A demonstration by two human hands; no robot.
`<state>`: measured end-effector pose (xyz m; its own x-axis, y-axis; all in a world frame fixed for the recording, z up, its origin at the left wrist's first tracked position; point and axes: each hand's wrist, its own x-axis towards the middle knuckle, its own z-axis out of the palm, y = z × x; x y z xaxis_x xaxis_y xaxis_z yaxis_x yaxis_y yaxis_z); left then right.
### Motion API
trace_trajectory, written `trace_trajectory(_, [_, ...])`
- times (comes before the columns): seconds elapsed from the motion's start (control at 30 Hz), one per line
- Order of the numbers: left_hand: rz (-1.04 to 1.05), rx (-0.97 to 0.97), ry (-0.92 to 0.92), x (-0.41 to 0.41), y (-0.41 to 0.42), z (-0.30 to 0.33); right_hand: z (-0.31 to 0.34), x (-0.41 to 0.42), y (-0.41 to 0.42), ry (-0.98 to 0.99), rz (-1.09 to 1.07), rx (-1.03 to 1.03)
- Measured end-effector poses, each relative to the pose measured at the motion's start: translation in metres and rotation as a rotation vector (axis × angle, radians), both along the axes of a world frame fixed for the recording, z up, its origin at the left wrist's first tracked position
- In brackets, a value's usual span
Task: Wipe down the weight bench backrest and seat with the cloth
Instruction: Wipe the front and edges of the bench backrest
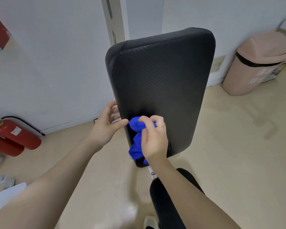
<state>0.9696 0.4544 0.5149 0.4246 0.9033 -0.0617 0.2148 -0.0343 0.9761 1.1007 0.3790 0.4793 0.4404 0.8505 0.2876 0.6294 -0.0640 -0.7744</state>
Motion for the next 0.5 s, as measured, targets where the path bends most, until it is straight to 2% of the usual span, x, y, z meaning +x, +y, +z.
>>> trace_trajectory(0.1, [-0.019, 0.026, 0.045, -0.001, 0.001, 0.005, 0.018, 0.047, 0.014, 0.115, -0.334, 0.197])
trace_trajectory(0.23, [-0.047, 0.010, 0.071, -0.001, 0.003, 0.004, 0.018, 0.067, 0.025, 0.130, -0.454, 0.174])
trace_trajectory(0.37, [-0.043, 0.014, 0.093, -0.002, 0.003, -0.003, -0.013, 0.013, 0.013, 0.097, -0.344, 0.216])
trace_trajectory(0.5, [-0.015, -0.066, 0.105, -0.003, 0.000, -0.023, -0.057, -0.027, -0.010, -0.060, -0.035, -0.028])
